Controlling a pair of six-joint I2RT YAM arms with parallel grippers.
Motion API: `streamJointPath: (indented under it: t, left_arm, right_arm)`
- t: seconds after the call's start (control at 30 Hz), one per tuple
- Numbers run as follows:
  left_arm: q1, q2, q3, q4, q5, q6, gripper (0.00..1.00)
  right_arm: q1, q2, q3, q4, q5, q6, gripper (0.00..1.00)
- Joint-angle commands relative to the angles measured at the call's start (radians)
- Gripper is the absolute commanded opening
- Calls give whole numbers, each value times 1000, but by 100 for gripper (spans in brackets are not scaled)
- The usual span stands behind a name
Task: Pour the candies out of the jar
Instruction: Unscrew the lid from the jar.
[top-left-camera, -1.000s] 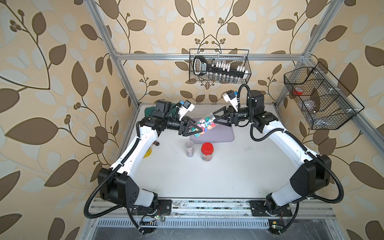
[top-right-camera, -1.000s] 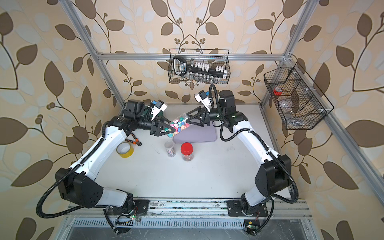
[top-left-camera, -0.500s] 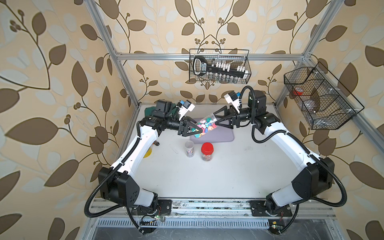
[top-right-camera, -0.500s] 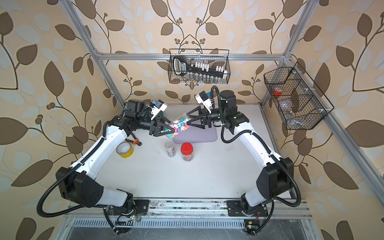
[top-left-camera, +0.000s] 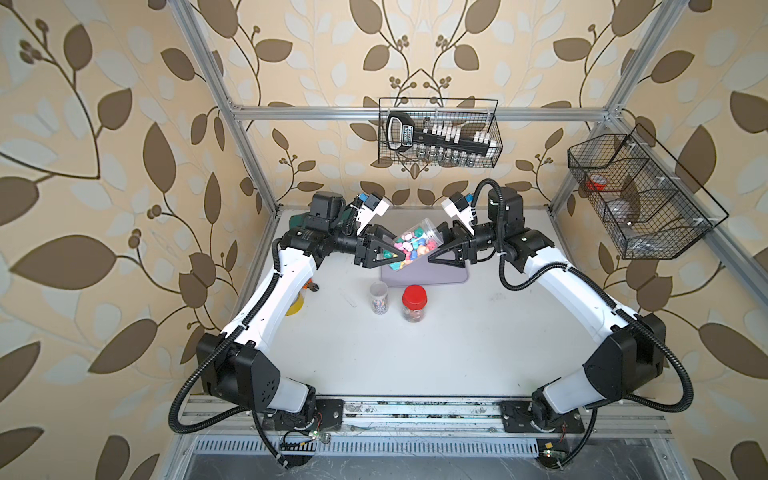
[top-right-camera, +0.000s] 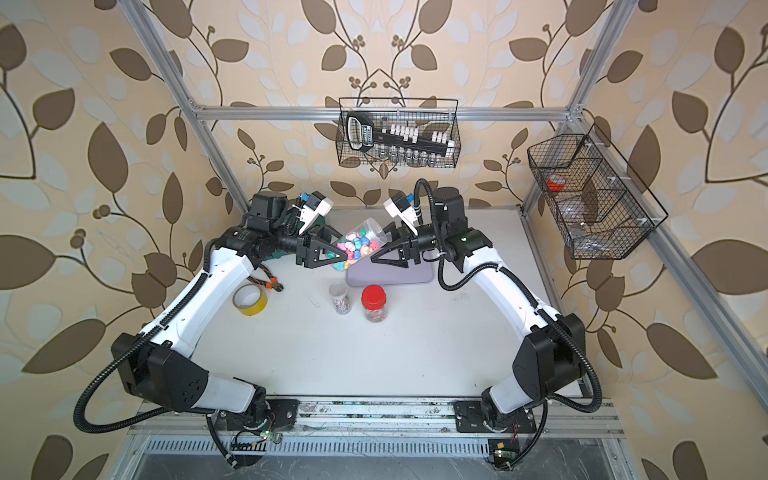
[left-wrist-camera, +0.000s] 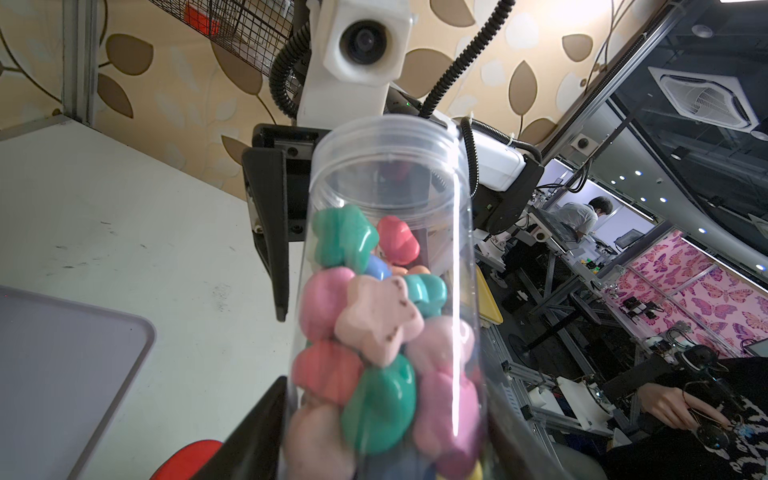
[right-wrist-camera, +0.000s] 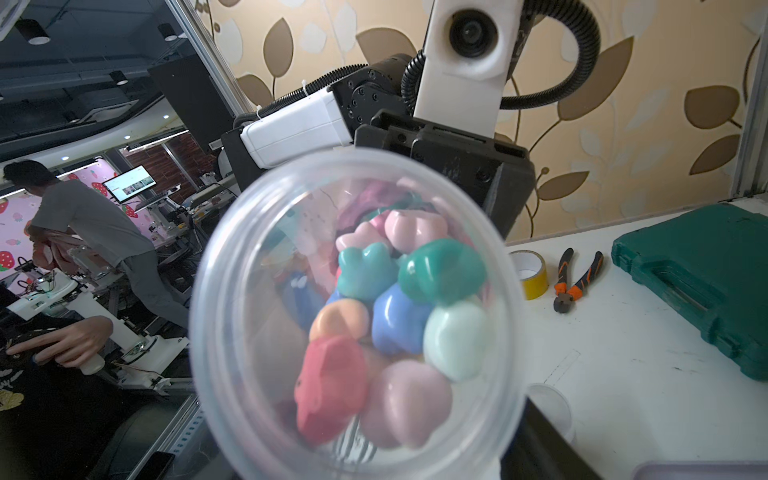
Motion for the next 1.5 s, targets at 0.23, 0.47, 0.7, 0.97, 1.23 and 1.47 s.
streamJointPath:
  t: [0.23,0.47,0.7,0.97,1.23,1.47]
  left_arm:
    - [-9,-15,58,-76,-147,132,59]
    - [-10,-31,45,-81,-361,193,59]
    - [-10,-65,16,-85,-424,232,58]
    - [-10,-68,12,-92,-409,231,58]
    - [-11,-69,14,-93,-400,224,58]
    - [-11,-67,9,-98,-400,225,58]
  right_arm:
    - [-79,-95,-19,-12,53,160,68]
    - [-137,-87,52,-66,160,416,74]
    - [-134,59,232,-319,210,499,74]
    - [-74,155,285,-345,195,502,75]
    - [-62,187,312,-335,185,501,74]
    - [-52,186,312,-319,163,513,74]
